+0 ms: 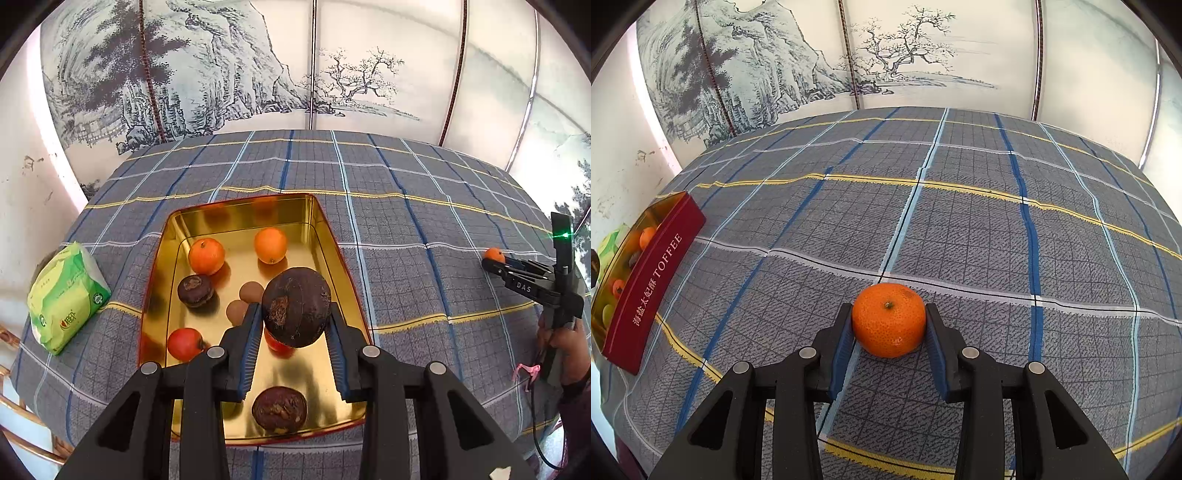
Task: Organize fruits
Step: 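Lower the dried fruit into the tin and open the left gripper while the right holds the tangerine, then carry the tangerine over the tin with the right gripper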
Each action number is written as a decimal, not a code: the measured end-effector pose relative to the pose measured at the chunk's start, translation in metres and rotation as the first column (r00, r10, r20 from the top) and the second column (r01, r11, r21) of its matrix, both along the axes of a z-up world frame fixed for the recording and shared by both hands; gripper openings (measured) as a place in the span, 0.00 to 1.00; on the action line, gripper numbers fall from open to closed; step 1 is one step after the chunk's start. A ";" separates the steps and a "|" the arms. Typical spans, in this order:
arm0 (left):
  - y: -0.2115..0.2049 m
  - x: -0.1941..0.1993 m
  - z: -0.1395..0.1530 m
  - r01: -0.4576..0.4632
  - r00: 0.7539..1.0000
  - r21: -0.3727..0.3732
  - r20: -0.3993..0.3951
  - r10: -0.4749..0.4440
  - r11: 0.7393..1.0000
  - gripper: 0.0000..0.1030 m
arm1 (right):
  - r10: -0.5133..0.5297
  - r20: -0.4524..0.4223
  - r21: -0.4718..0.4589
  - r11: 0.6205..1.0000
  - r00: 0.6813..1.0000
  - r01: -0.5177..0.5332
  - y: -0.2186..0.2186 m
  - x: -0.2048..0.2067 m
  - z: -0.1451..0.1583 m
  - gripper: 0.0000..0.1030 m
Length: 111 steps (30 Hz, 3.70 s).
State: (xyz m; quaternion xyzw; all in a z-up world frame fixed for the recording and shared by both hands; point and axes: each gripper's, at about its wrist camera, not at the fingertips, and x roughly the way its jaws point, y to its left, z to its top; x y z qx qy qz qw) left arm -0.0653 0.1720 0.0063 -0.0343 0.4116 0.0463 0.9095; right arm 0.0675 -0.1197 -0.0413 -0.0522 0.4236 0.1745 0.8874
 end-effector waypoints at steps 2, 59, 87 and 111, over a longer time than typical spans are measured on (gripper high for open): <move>-0.001 0.004 0.000 0.001 1.000 0.013 0.000 -0.001 1.000 0.29 | 0.000 0.000 0.001 1.000 1.000 0.000 0.000 0.000 0.000 0.38; 0.034 0.059 -0.026 -0.055 0.997 0.122 -0.055 0.063 0.991 0.30 | 0.001 0.001 -0.016 1.000 1.000 -0.001 0.007 0.001 -0.003 0.39; 0.029 -0.007 -0.011 -0.141 0.990 0.138 0.035 0.137 0.980 0.48 | 0.004 0.005 -0.032 0.999 1.000 -0.004 0.008 0.003 -0.006 0.40; 0.029 -0.069 0.007 -0.152 0.987 0.121 0.077 0.144 0.981 0.55 | 0.119 0.022 0.017 0.993 0.993 -0.119 0.032 -0.062 0.034 0.38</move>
